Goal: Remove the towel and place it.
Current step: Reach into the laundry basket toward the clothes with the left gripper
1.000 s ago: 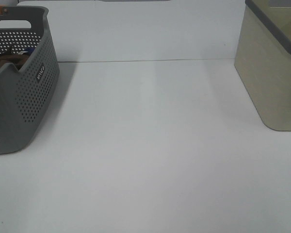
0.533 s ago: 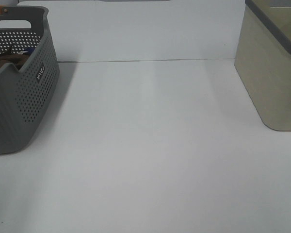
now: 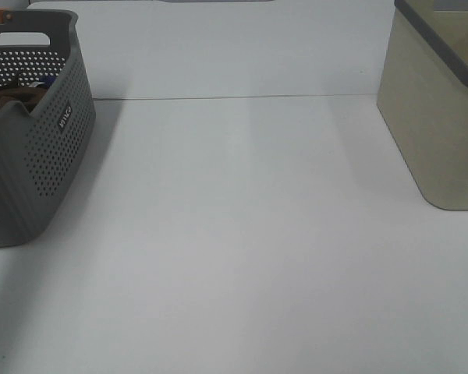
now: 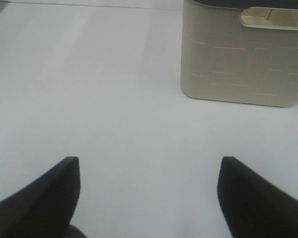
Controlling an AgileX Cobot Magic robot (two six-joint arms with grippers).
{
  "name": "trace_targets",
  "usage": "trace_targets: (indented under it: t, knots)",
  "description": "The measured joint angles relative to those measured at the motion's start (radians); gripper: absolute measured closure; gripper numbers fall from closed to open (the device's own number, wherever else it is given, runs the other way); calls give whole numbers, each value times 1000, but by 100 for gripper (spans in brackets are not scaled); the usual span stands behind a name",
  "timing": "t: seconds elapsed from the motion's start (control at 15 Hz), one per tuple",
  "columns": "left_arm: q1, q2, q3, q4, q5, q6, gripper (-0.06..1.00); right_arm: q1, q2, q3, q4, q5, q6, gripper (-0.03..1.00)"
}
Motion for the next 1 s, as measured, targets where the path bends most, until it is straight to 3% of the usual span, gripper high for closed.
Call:
trace_targets:
  t: [0.2,0.33,0.53,1.0]
  knots:
    - [0,180,-142,71,9,-58,7,0,0,0,0,0,0,24]
    - [0,383,-295,174,68,-156,8,0,0,0,0,0,0,24]
    - [0,558,-461,253,138,-224,17,0,0,0,0,0,0,24]
    - [0,930,-885,283,222,-240,24,0,0,0,0,0,0,24]
